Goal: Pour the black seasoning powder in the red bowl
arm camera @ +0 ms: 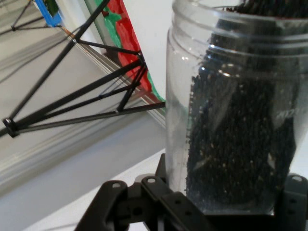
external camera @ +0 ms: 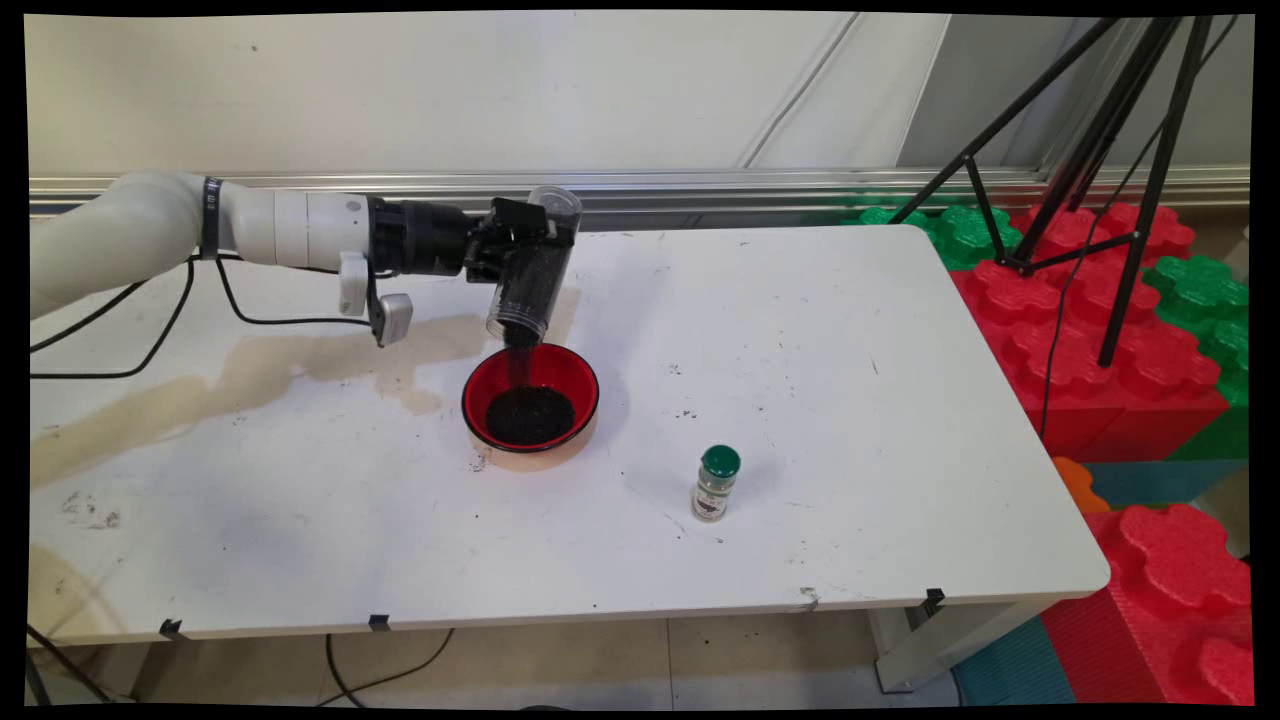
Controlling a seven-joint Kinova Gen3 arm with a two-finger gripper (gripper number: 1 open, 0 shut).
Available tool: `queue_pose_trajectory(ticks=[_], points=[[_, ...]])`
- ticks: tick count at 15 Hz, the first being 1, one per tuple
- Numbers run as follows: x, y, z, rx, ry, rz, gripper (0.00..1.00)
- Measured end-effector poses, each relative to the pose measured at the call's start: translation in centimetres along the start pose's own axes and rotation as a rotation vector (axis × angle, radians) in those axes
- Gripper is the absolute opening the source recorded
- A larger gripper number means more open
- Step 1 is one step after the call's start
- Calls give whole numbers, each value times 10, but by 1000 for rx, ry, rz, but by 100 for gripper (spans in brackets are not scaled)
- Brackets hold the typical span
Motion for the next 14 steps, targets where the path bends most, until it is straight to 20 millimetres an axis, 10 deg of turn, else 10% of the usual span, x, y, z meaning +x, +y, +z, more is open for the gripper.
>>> queue_pose_trajectory(ticks=[14], points=[[-2,8,-6,-114,-2,-405,0]])
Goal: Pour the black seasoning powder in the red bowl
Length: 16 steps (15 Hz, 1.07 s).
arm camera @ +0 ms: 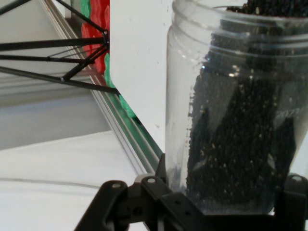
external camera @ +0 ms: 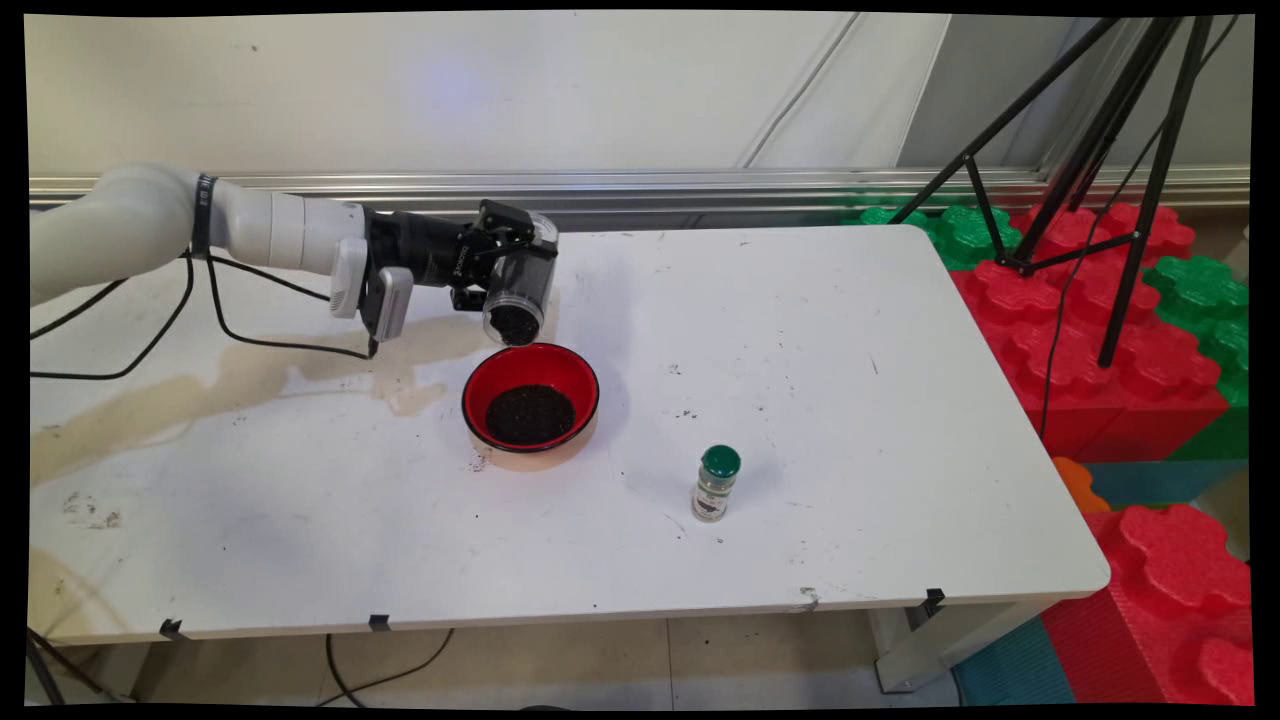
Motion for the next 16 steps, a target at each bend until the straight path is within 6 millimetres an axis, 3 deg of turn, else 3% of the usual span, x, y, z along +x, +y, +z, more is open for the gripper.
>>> queue_pose_trajectory(ticks=[16], points=[[-2,-32,-7,-52,-40,-565,0]])
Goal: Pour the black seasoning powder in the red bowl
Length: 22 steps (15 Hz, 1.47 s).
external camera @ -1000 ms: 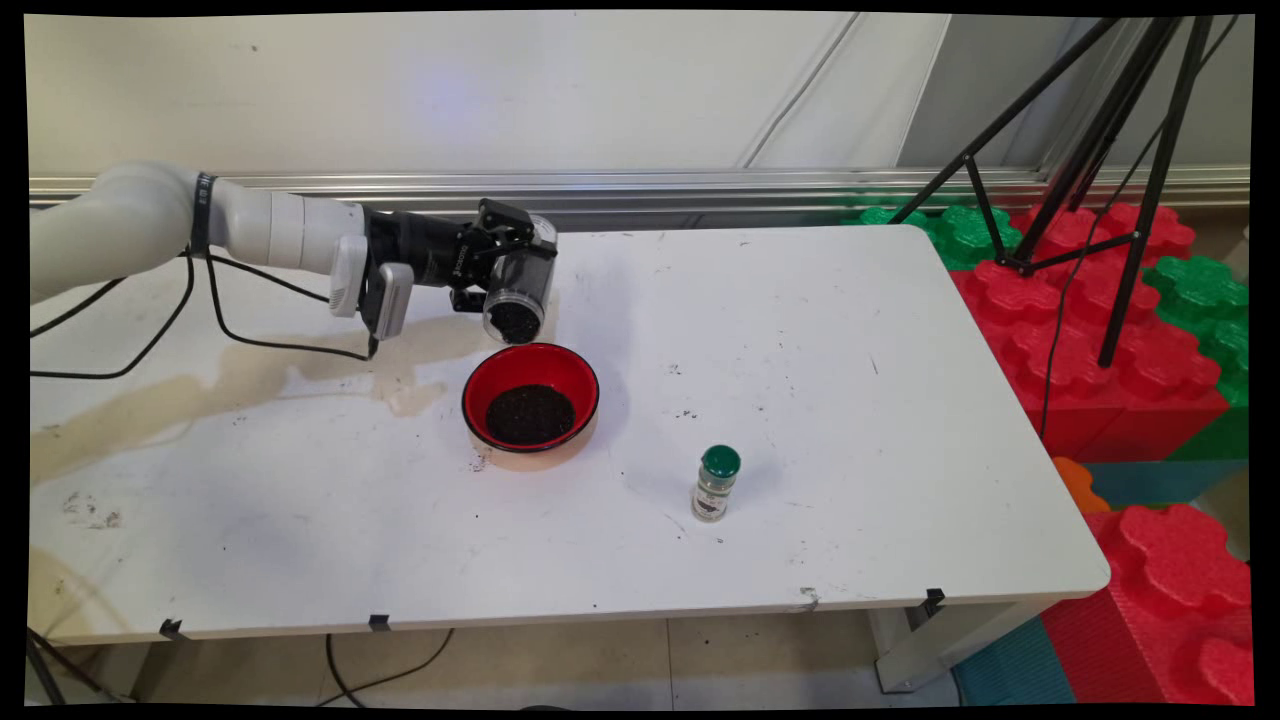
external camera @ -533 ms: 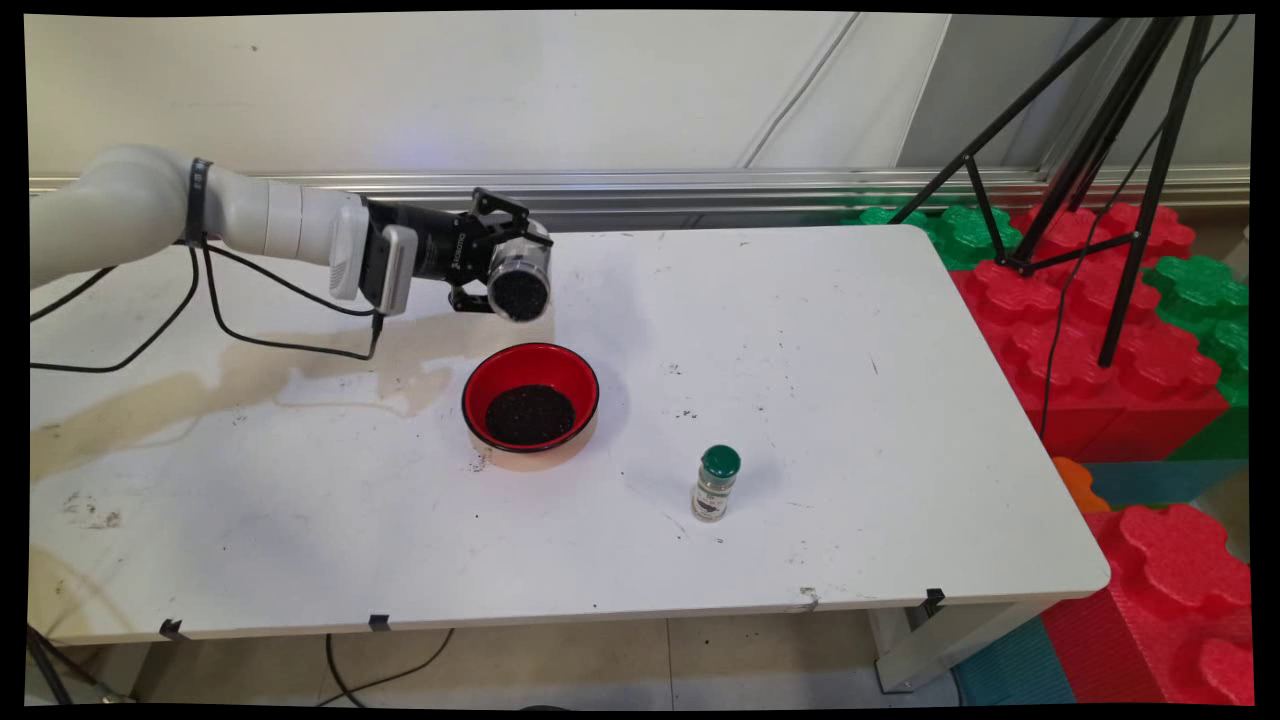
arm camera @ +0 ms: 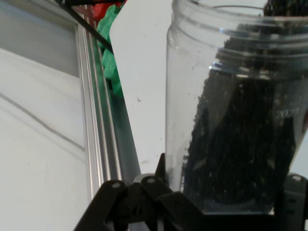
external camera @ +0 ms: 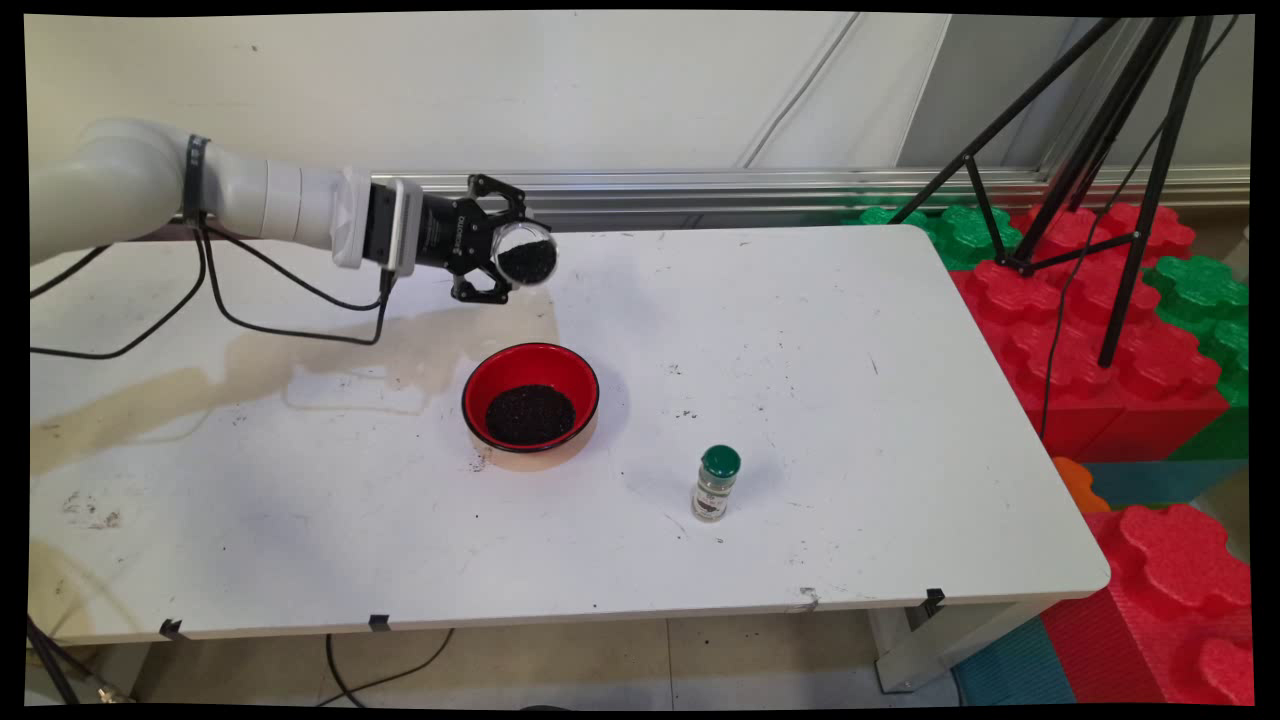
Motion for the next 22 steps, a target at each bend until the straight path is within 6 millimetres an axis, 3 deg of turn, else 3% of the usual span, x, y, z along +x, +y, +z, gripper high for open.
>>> queue_pose_trajectory(ticks=[12,22], points=[[11,-34,5,-25,1,-407,0],[-1,-58,33,-40,8,-701,0]])
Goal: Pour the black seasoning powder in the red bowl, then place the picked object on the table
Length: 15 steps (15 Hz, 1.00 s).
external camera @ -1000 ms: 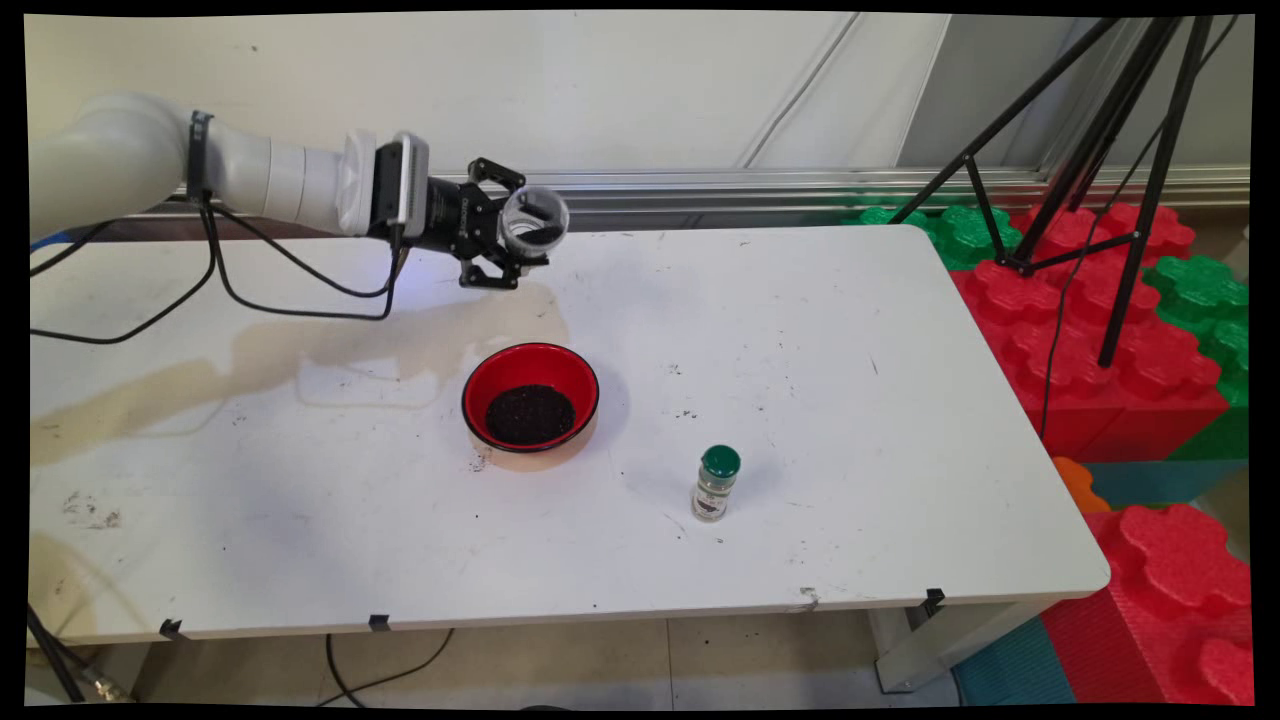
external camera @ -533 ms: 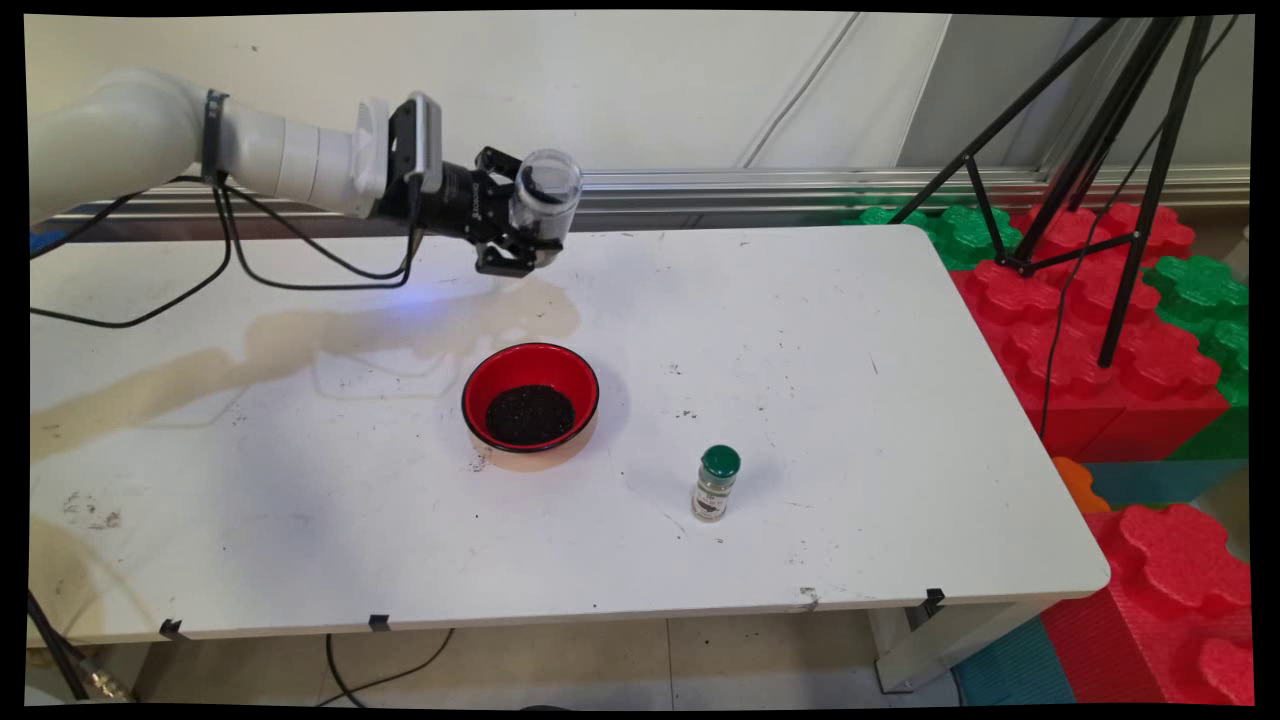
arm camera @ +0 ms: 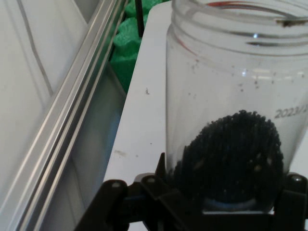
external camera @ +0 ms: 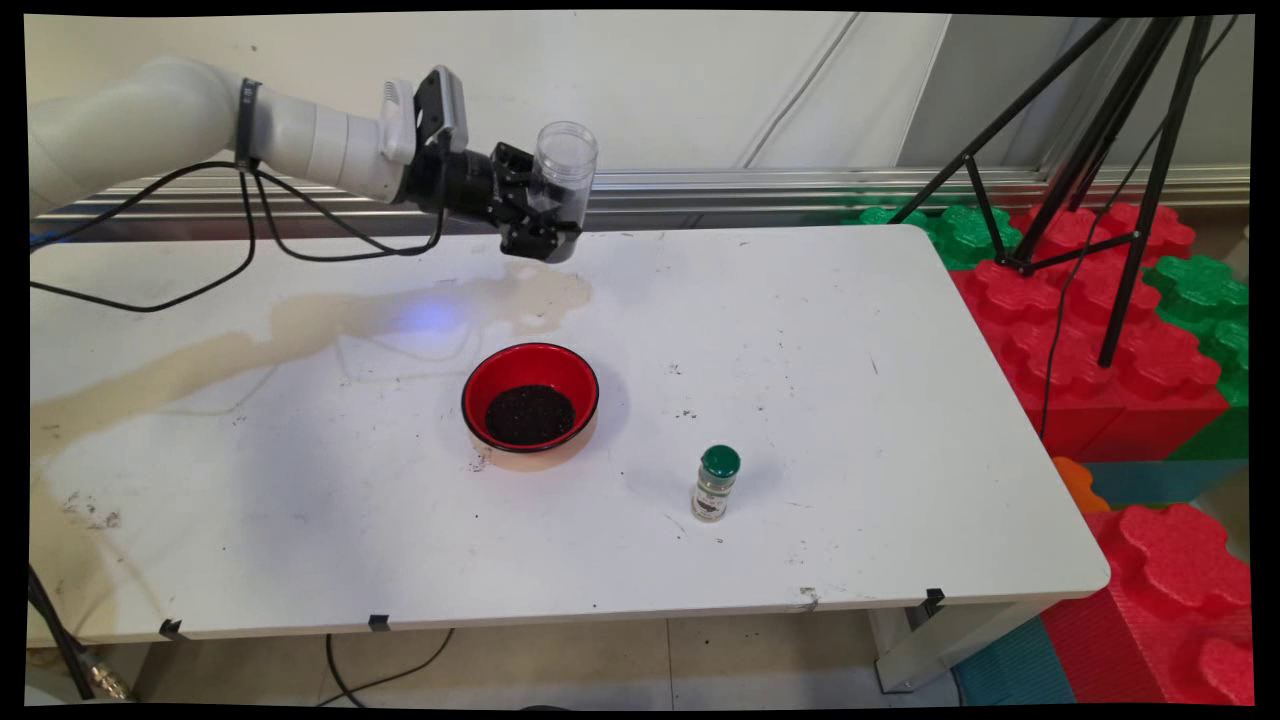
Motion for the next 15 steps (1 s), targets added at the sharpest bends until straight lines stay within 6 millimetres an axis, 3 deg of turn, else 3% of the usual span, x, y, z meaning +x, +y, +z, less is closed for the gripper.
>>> queue_pose_trajectory(ticks=[7,15], points=[[-18,-13,20,-11,0,-177,0],[-46,-15,34,-14,19,-312,0]])
